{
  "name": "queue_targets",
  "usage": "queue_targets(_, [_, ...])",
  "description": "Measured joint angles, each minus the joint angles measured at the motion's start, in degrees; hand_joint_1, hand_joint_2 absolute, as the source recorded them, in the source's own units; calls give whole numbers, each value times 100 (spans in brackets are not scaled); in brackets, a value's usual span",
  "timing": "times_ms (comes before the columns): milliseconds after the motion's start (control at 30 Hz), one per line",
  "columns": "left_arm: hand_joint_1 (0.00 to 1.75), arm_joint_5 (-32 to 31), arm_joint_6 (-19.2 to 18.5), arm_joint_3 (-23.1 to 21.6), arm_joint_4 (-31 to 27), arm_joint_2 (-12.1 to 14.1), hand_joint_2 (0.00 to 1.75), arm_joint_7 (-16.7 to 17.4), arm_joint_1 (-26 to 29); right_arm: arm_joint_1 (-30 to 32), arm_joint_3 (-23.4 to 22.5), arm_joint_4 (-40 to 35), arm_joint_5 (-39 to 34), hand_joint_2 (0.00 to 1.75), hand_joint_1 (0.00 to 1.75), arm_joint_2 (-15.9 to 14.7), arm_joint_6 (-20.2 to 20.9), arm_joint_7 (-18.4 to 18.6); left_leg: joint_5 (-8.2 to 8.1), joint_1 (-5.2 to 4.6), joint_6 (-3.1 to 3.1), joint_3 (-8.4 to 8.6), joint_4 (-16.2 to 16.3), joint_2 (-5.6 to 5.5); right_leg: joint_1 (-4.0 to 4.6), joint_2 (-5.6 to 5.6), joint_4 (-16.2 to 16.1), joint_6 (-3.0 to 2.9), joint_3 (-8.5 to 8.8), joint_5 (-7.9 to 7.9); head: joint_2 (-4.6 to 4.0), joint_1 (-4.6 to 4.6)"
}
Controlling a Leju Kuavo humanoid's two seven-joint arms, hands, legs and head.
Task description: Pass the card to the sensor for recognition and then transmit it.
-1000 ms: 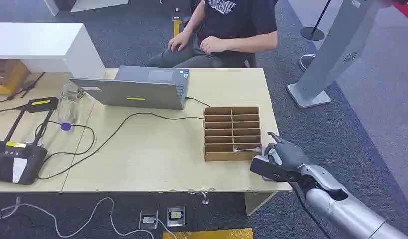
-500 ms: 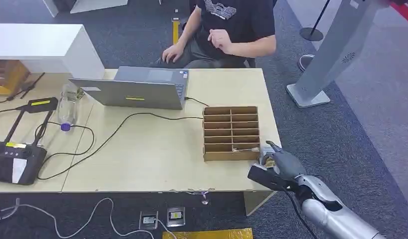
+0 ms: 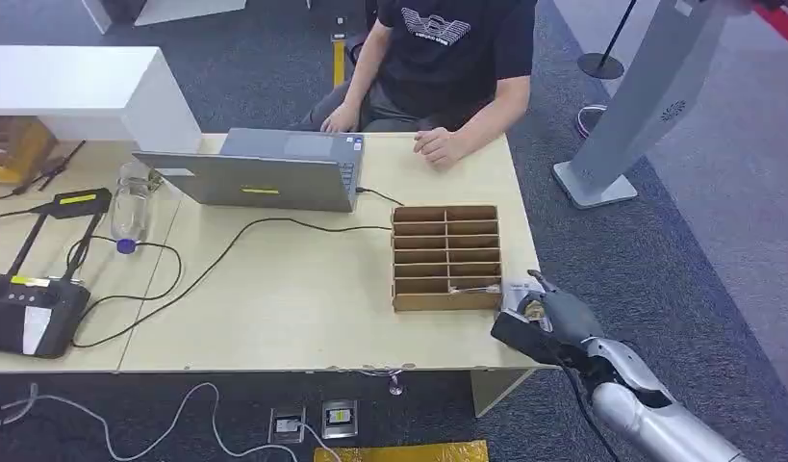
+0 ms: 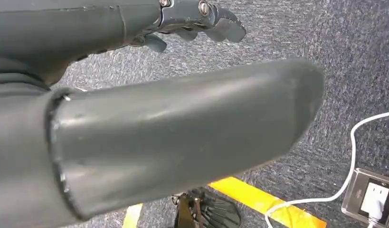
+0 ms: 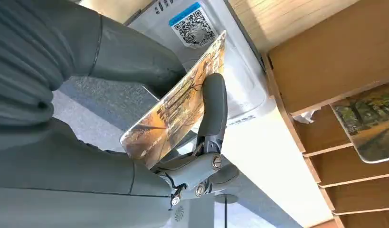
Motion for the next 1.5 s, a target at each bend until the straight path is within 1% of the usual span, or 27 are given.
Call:
queue_targets(200, [0, 13, 22, 0, 0, 0, 0, 0, 0, 33, -94, 13, 48, 175, 175, -9, -52, -66, 0, 1, 0, -1, 0, 0, 0, -2, 0, 0, 1, 0, 0, 0])
queue_targets(333, [0, 13, 22, 0, 0, -2, 0, 0, 0, 32, -230, -92, 105, 175, 175, -31, 7, -13, 0, 0, 0, -3, 0, 0, 0, -1, 1, 1, 1, 1, 0, -2])
queue_targets(433, [0, 13, 17, 0, 0, 0, 0, 0, 1, -33, -453, -337, 59, 175, 175, -94, 249, 127, 1, 0, 0, -5, 0, 0, 0, -2, 2, 2, 1, 2, 0, 0])
queue_targets(567, [0, 13, 2, 0, 0, 2, 0, -11, 0, -313, -835, -752, -186, 175, 175, -177, 713, 317, 1, -1, 0, -5, 0, 0, -1, -2, 2, 2, 1, 3, 0, 0])
queue_targets(633, [0, 17, -20, 0, 0, 2, 0, -35, 0, -495, -1015, -919, -255, 175, 175, -210, 889, 343, 1, -1, 0, -5, 0, -1, -1, -4, 2, 2, 1, 3, 0, -2])
queue_targets(700, [0, 20, -35, 0, 0, 0, 0, -55, 0, -647, -1148, -1008, -267, 175, 175, -223, 964, 350, 1, 0, 0, -5, 0, -2, -1, -5, 2, 2, 0, 3, 0, 0])
queue_targets(900, [0, -70, -146, 0, 0, 0, 0, -96, -1, -928, -1410, -1196, -129, 175, 175, -223, 931, 262, 1, 0, 0, -7, 0, -2, 0, -4, 2, 2, -1, 3, 0, -2])
queue_targets(1100, [0, -146, -229, 0, 0, 0, 0, -96, -2, -1097, -1440, -1198, 70, 175, 175, -190, 852, 195, 1, 0, 0, -10, 0, -3, 0, -6, 2, 2, -1, 2, 0, 0])
queue_targets(1167, [0, -155, -234, 0, 0, 0, 0, -96, -2, -1136, -1473, -1196, 94, 175, 175, -162, 855, 155, 1, 0, 0, -12, 0, -3, 0, -6, 3, 1, -1, 3, 0, -2])
queue_targets(1267, [0, -177, -243, 0, 0, 0, 0, -96, -3, -1263, -1458, -1163, 230, 175, 175, -81, 859, -2, 1, 2, 0, -15, -2, -2, 1, -5, 4, 1, -2, 3, 0, 0])
queue_targets(1400, [0, -203, -258, 0, 0, -7, 0, -96, -25, -1468, -1355, -887, 525, 175, 175, 245, 804, -265, 3, 6, -2, -14, -1, -6, 5, -11, 4, 1, -2, 2, 0, -2])
queue_targets(1500, [0, -205, -267, 0, 0, -9, 0, -96, -26, -1559, -1274, -695, 612, 175, 175, 441, 745, -343, 5, 6, -5, -16, -1, -9, 6, -13, 5, 1, -3, 2, 0, 0])
